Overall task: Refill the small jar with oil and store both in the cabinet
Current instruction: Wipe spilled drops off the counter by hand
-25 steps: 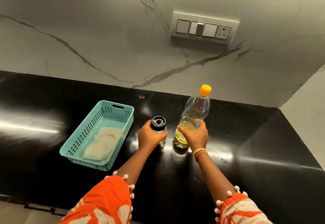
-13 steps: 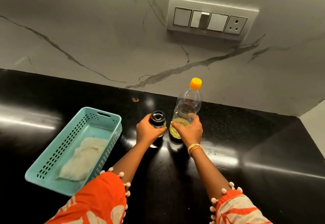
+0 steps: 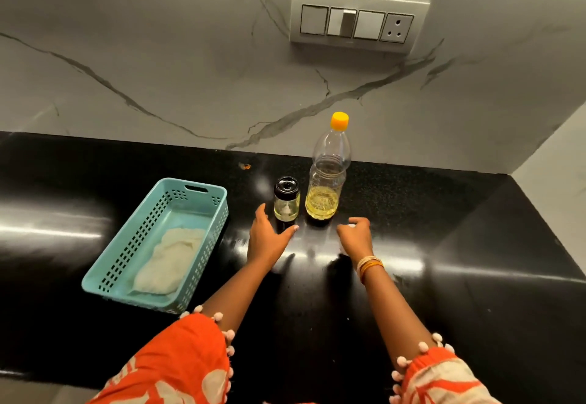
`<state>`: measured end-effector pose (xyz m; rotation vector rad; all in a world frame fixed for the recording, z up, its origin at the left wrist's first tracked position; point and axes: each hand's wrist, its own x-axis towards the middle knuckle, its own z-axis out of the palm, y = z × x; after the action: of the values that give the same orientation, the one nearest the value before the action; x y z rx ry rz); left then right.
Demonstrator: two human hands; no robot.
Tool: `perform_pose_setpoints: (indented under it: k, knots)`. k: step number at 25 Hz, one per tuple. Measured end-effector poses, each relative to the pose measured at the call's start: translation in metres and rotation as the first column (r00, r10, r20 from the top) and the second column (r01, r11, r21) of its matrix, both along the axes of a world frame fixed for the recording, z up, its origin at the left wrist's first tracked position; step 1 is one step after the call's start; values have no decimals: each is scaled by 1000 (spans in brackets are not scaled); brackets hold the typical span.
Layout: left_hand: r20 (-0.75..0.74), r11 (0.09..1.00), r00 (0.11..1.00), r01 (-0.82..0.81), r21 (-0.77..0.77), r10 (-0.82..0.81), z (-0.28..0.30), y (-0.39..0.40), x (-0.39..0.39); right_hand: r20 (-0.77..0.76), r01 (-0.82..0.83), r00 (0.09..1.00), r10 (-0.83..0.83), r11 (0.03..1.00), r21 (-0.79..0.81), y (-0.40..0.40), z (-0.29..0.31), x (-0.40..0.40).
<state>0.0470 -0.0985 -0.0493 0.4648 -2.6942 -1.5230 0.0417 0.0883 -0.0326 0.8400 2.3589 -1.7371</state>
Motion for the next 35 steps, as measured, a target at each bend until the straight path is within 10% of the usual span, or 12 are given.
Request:
perform_pose_setpoints:
  k: [8,17,26,32,35]
  knots:
    - [-132,987,978,159,-16,-160,-2,-30,119,114,187,976,-184,982,-10,-1,1,128]
    - [-175,957,955,201,-210,-239,-22,-80,202,-254,114,967,7,883,456,-37,-13,247]
    - [-90,838,948,224,-497,-306,-48,-95,213,-388,250,921,-47,833,493,-20,-30,242]
    - [-90,786,949,196,-587,-304,-51,-94,215,-146,-65,961,236,704,707,-81,-55,247]
    - [-75,769,951,195,-609,-300,-53,-93,214,-215,-256,742,635,565,785,-148,-57,244]
